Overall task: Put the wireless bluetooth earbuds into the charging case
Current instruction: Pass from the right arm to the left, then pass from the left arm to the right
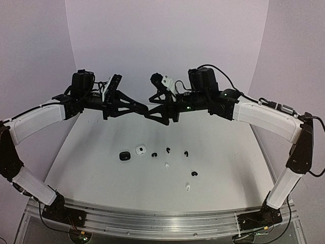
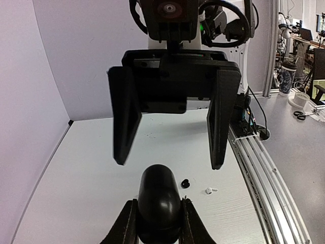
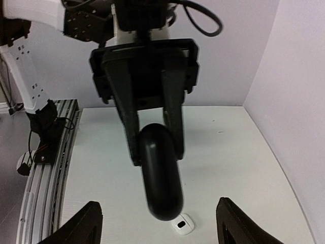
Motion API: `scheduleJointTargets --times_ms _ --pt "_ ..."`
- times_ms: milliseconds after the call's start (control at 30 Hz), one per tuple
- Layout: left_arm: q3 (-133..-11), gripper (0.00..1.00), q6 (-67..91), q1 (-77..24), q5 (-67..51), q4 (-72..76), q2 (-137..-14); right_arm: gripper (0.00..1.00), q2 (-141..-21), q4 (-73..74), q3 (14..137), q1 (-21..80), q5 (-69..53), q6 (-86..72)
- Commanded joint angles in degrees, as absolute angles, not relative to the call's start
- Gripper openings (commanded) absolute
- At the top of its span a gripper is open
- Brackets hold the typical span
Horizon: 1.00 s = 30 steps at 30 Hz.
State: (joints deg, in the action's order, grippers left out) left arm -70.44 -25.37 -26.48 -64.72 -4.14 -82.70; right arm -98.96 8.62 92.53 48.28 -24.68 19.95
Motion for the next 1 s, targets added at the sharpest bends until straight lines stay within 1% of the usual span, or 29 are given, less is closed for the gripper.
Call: scheduleJointTargets --times_ms 0,67,167,267,367,467,533,567,700,733,767,800,867,900,933,967 --pt "-73.92 0.0 -25.36 -26.73 -66.86 -4.42 -83.06 0.71 -99.82 11.53 95.07 48.7 -29.52 16.28" --pt "-74.01 0.0 -24.46 -26.85 -66.69 -4.4 -83.0 0.68 -100.59 11.43 96.2 48.9 -28.68 16.23" --pt "-73.92 0.0 -23.88 -27.03 -67.03 -4.46 -82.73 0.58 -102.67 11.42 99.01 49.29 -26.89 15.92" --pt "-74.08 0.0 -23.14 -27.16 -67.38 -4.48 -82.71 0.56 -104.37 11.42 100.52 49.53 -25.2 16.01" --pt "-74.5 0.0 -22.04 -27.25 -67.75 -4.21 -82.58 0.51 -105.05 11.43 101.14 49.63 -24.44 16.37" --pt "-74.94 0.0 -19.46 -27.25 -67.89 -3.4 -82.58 0.41 -105.09 11.37 101.18 49.72 -24.4 16.78" --pt "-74.91 0.0 -18.1 -27.27 -68.41 -2.68 -82.53 0.37 -105.06 11.34 101.22 49.72 -24.18 17.0" --pt "-74.8 0.0 -17.43 -27.31 -68.7 -2.24 -82.55 0.34 -105.1 11.34 101.33 49.68 -24.09 17.05" --pt "-74.17 0.0 -13.33 -27.32 -69.52 -0.35 -82.5 0.12 -105.2 11.42 101.73 49.7 -24.68 17.49" --pt "-73.98 0.0 -12.36 -27.33 -69.57 -0.23 -82.43 0.08 -104.99 11.43 101.69 49.72 -24.91 17.68" --pt "-73.84 0.04 -11.97 -27.32 -69.31 -0.39 -82.26 0.06 -104.56 11.43 101.42 49.69 -24.96 18.07" --pt "-73.73 0.13 -11.85 -27.3 -68.8 -0.67 -82.01 0.04 -104.11 11.43 100.95 49.72 -24.97 18.55" --pt "-73.83 0.4 -14.46 -27.12 -67.55 -5.27 -81.52 0.01 -102.45 11.44 100.09 49.7 -24.77 19.51" --pt "-74.09 0.5 -17.14 -27.03 -67.26 -8.27 -81.38 0.01 -101.86 11.43 99.81 49.73 -24.43 19.75" --pt "-74.28 0.56 -18.92 -26.94 -67.01 -10.53 -81.31 0.0 -101.28 11.43 99.65 49.69 -23.93 19.85" --pt "-74.46 0.58 -20.13 -26.88 -66.82 -11.92 -81.36 0.0 -101.0 11.47 99.61 49.7 -23.51 19.94"
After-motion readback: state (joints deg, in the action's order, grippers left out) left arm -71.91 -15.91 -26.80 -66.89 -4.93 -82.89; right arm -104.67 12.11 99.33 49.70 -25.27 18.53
